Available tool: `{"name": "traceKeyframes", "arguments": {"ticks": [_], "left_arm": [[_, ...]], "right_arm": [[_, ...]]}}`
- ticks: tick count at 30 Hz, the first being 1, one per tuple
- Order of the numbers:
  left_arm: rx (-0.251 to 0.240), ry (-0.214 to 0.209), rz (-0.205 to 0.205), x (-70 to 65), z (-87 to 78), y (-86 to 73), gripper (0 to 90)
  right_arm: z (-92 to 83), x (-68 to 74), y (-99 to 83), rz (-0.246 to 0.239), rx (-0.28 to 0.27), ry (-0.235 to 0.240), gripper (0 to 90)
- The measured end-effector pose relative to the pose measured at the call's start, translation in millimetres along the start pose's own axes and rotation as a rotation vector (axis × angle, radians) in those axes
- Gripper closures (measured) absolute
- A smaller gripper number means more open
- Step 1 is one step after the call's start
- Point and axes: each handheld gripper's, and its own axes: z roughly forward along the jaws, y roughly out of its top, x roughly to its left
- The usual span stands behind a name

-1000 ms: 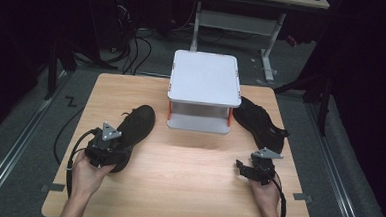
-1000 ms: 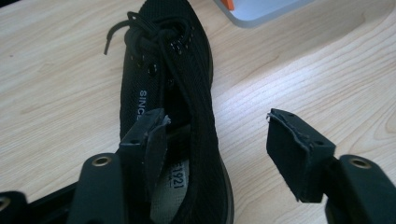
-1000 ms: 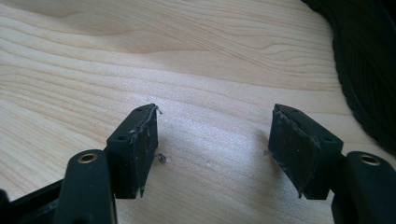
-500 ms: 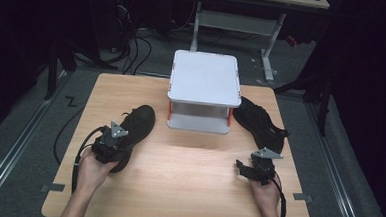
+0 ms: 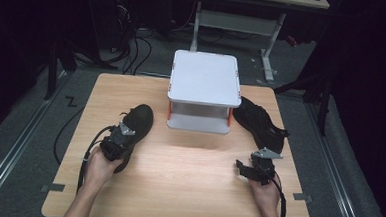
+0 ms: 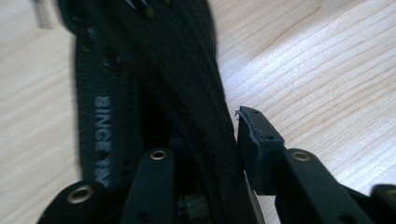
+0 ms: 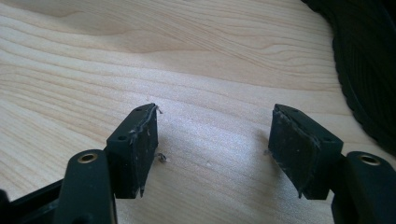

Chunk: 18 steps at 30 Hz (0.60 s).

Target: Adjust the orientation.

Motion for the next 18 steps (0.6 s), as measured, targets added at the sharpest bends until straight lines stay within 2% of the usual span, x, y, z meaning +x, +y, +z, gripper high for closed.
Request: {"name": "traceKeyframes", "arguments": {"ticks": [10, 16, 18], "left_arm": [[-0.014, -0.022, 0.026, 0.1, -2.4, -0.2, 80.2], [-0.022, -0.035, 0.021, 0.5, -3.9, 0.6, 83.3], [-0.03, -0.05, 0.006, 1.3, -5.4, 2.3, 84.9]], "right_arm": [[0.0, -0.1, 0.0, 0.0, 0.0, 0.001, 32.8], [0.0, -0.1, 0.0, 0.001, 0.0, 0.001, 32.8], [0.0, -0.1, 0.0, 0.001, 0.0, 0.001, 32.8]]}}
